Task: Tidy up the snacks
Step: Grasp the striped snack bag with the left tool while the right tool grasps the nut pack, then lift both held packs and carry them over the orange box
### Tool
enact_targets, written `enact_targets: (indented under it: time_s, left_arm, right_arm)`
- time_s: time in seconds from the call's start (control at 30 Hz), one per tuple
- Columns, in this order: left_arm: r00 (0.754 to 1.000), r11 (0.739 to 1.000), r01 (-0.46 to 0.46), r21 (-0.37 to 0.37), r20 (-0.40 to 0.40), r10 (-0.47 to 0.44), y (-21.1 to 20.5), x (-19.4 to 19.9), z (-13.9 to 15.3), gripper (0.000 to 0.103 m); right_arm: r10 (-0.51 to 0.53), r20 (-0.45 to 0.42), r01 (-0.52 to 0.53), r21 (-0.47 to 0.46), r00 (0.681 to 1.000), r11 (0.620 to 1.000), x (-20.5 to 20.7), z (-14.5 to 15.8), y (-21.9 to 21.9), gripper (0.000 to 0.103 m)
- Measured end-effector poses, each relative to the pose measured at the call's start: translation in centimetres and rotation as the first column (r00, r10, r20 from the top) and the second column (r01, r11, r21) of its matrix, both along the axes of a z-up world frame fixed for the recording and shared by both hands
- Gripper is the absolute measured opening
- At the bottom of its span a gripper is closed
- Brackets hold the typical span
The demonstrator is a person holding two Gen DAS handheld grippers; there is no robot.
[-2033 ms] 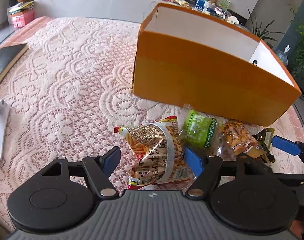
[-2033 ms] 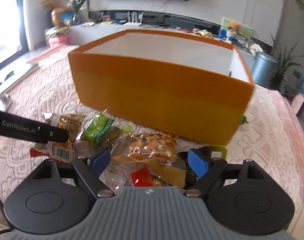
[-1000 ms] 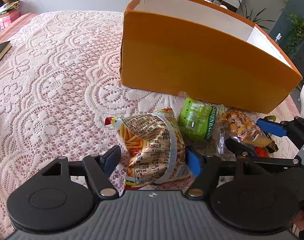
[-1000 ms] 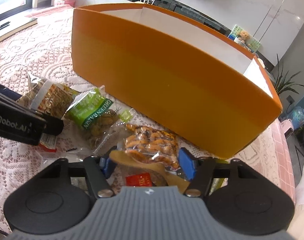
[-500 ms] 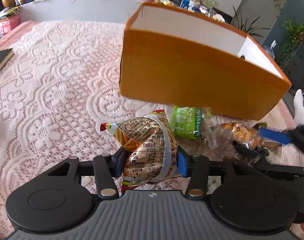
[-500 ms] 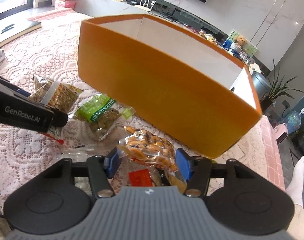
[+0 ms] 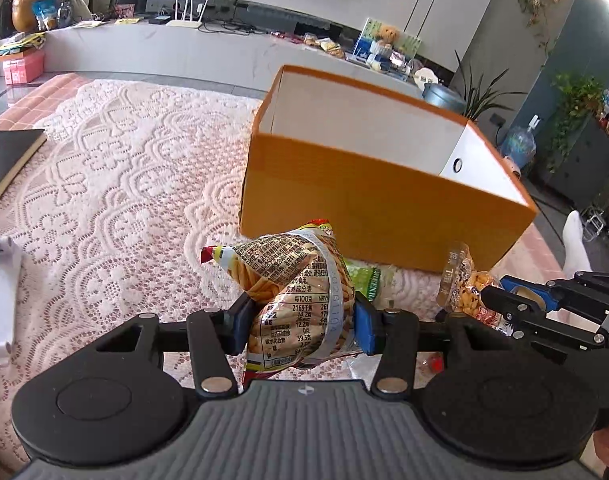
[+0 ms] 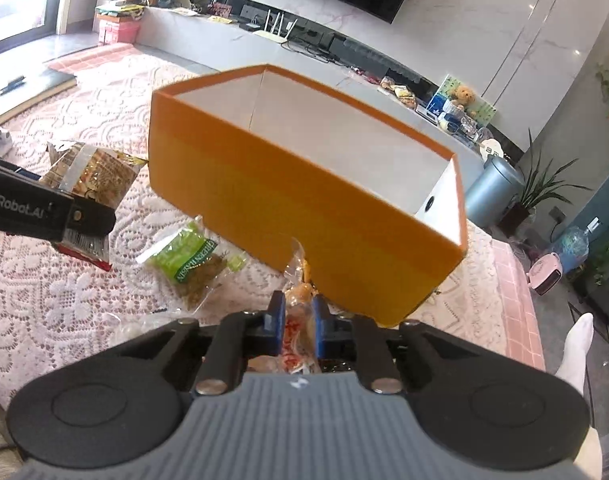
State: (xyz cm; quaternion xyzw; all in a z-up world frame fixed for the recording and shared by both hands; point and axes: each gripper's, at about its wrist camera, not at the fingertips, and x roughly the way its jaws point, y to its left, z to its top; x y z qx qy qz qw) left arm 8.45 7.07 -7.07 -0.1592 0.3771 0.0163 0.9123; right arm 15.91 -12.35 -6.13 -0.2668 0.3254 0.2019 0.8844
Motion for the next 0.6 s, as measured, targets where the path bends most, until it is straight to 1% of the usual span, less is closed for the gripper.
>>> enact_targets:
  time_s: [0.13,0.23,0.5,0.6]
  left_arm:
    - [1.000,1.000,0.000,0.008,0.016,0.000,0.0,-0.8,1.1,0.057]
    - [1.000,1.000,0.005,-0.002,0.024,-0.004,0.2,-1.2,1.8,0.057]
    - [0.996,0.999,0.031,-0.032,0.080,-0.028,1.2,-2.2,4.1,0.056]
    - [0.994,0.999,0.047,-0.016,0.098,-0.045,0.9,-2.1,5.2,0.056]
  right_arm:
    - [0.015,0.032,-0.015,-0.010,0.999,1.000,-0.7,1.2,-0.3,0.010]
    - [0.026,0.036,-0.026,0.010,0.999,1.000,-1.2,2.3,-0.6,0.010]
    - [0.040,-0.007,-0.038,0.137,0.999,0.990,-1.3,6.3,-2.0,0.010]
    - [0.047,-0.011,-0.044,0.173,0.999,0.984,-1.2,7.6,-2.5,0.010]
